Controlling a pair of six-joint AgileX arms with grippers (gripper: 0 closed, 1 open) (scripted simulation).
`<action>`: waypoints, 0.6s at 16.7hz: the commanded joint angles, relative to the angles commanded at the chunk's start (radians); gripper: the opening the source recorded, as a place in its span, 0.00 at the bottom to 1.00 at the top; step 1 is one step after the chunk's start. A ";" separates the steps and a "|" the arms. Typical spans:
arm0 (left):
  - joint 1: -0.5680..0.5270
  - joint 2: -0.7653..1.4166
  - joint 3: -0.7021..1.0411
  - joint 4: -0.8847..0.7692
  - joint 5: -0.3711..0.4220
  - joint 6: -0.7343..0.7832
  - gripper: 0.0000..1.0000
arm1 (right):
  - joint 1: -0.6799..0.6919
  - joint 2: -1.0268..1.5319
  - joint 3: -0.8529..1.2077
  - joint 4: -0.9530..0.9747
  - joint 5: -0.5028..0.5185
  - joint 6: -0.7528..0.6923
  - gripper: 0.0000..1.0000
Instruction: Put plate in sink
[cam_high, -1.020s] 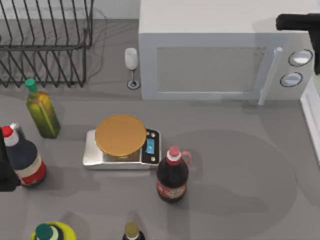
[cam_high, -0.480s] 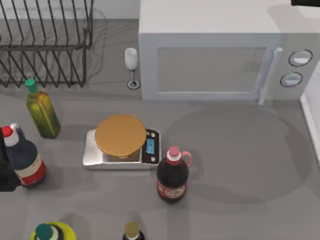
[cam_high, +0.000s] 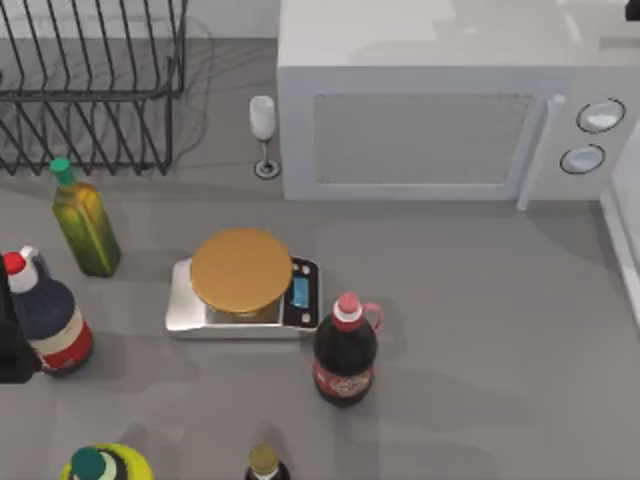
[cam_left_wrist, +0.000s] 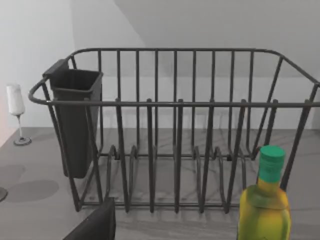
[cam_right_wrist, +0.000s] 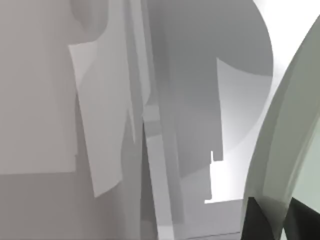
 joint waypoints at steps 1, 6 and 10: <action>0.000 0.000 0.000 0.000 0.000 0.000 1.00 | -0.015 0.062 0.055 -0.014 -0.009 -0.037 0.00; 0.000 0.000 0.000 0.000 0.000 0.000 1.00 | -0.048 0.215 0.193 -0.068 -0.044 -0.154 0.00; 0.000 0.000 0.000 0.000 0.000 0.000 1.00 | -0.048 0.216 0.194 -0.069 -0.044 -0.155 0.00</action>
